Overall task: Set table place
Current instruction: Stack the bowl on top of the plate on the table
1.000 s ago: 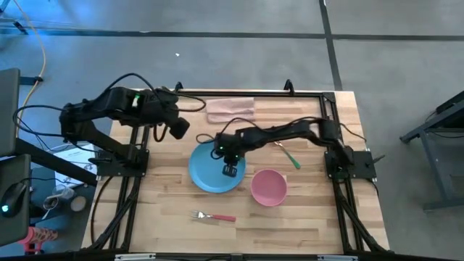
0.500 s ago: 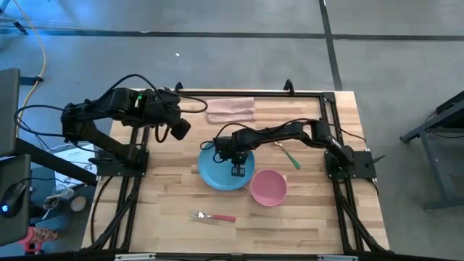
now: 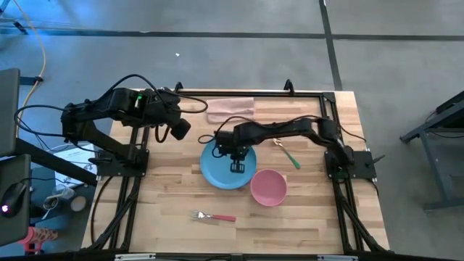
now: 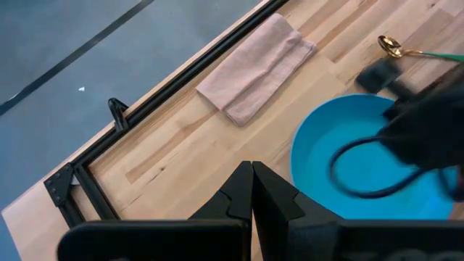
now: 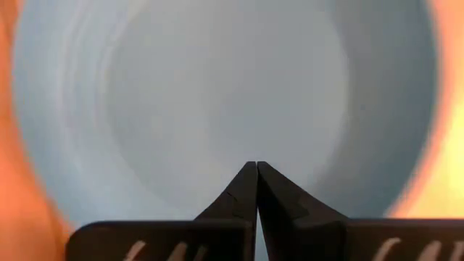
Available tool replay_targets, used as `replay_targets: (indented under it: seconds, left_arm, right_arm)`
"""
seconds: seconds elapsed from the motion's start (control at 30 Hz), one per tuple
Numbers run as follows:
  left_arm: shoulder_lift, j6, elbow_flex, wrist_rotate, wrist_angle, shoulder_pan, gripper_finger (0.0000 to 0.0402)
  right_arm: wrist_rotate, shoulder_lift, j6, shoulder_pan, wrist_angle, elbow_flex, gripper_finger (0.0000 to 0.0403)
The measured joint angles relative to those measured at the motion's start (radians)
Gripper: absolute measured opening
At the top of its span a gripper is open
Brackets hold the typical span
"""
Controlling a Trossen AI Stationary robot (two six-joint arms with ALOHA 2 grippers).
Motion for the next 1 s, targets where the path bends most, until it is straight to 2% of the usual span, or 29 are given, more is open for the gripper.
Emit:
replay_targets:
  seconds: [0.13, 0.27, 0.4, 0.53, 0.63, 0.77, 0.9, 1.0]
  left_arm:
    - [0.0, 0.0, 0.0, 0.0, 0.0, 0.0, 0.0]
    - [0.0, 0.016, 0.0, -0.001, 0.0, 0.0, 0.0]
    - [0.0, 0.019, 0.0, -0.011, 0.0, 0.0, 0.0]
    - [0.0, 0.02, 0.0, -0.02, 0.0, 0.0, 0.0]
    - [0.0, 0.022, 0.0, -0.022, 0.0, 0.0, 0.0]
    - [0.0, 0.018, 0.0, -0.027, 0.002, 0.0, 0.0]
    - [0.0, -0.001, 0.0, -0.03, 0.002, 0.0, 0.0]
    - [0.0, -0.011, 0.0, -0.031, 0.002, 0.0, 0.0]
  right_arm:
    - [0.07, -0.126, 0.009, -0.01, -0.148, -0.019, 0.0]
    - [0.072, -0.288, 0.104, -0.021, -0.275, -0.075, 0.0001]
    - [0.033, -0.459, 0.254, -0.019, -0.362, -0.197, 0.0018]
    - [-0.004, -0.617, 0.418, 0.011, -0.387, -0.38, 0.0058]
    - [-0.026, -0.701, 0.544, 0.037, -0.338, -0.526, 0.0096]
    - [-0.07, -0.757, 0.666, 0.066, -0.158, -0.702, 0.0143]
    - [-0.151, -0.756, 0.684, 0.097, 0.063, -0.817, 0.0179]
    - [-0.165, -0.743, 0.683, 0.119, 0.173, -0.861, 0.0193]
